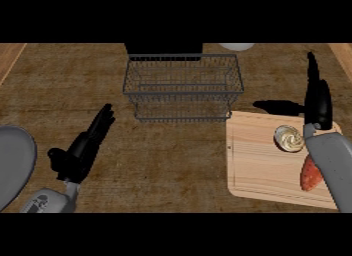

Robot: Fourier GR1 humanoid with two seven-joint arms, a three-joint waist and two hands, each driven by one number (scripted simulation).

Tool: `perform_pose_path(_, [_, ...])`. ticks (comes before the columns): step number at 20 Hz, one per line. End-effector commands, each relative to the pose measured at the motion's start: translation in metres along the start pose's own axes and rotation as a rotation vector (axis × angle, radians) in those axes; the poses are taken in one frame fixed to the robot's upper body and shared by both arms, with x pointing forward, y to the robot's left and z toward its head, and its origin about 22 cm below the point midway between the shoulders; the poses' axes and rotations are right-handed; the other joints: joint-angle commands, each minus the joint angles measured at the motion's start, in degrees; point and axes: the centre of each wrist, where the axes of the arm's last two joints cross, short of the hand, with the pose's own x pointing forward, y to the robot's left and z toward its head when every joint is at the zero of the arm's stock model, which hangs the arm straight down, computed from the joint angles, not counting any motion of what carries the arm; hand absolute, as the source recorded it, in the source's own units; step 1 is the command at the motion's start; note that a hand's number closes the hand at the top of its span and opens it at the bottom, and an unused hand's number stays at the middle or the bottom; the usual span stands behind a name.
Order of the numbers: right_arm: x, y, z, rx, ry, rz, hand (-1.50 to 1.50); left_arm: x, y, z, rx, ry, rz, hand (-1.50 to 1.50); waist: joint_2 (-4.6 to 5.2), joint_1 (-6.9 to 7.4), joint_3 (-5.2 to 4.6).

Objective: Pick the cupcake from the cutting board and place it in the tiered basket

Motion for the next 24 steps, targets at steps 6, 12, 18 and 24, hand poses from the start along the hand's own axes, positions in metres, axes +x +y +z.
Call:
perform_pose_path(6, [0.016, -0.026, -0.014, 0.272, 0.273, 0.731, -1.5, -0.006, -0.004, 0.001, -0.01, 0.006, 0.0, 0.0, -0.55, -0.02, -0.49])
perform_pose_path(12, [0.104, -0.008, 0.005, 0.428, 0.362, 0.847, -1.5, -0.009, 0.012, 0.007, 0.012, 0.019, 0.01, 0.0, -0.45, -0.23, 0.05])
perform_pose_path(18, [0.123, -0.013, 0.023, 0.436, 0.462, 0.861, -1.5, -0.008, 0.014, 0.009, 0.003, 0.0, -0.01, 0.0, 0.12, 0.37, 0.27])
perform_pose_path(24, [0.112, 0.001, 0.048, 0.282, 0.467, 0.893, -1.5, -0.006, -0.003, -0.003, 0.01, -0.007, 0.0, 0.0, 0.23, 0.3, 0.26])
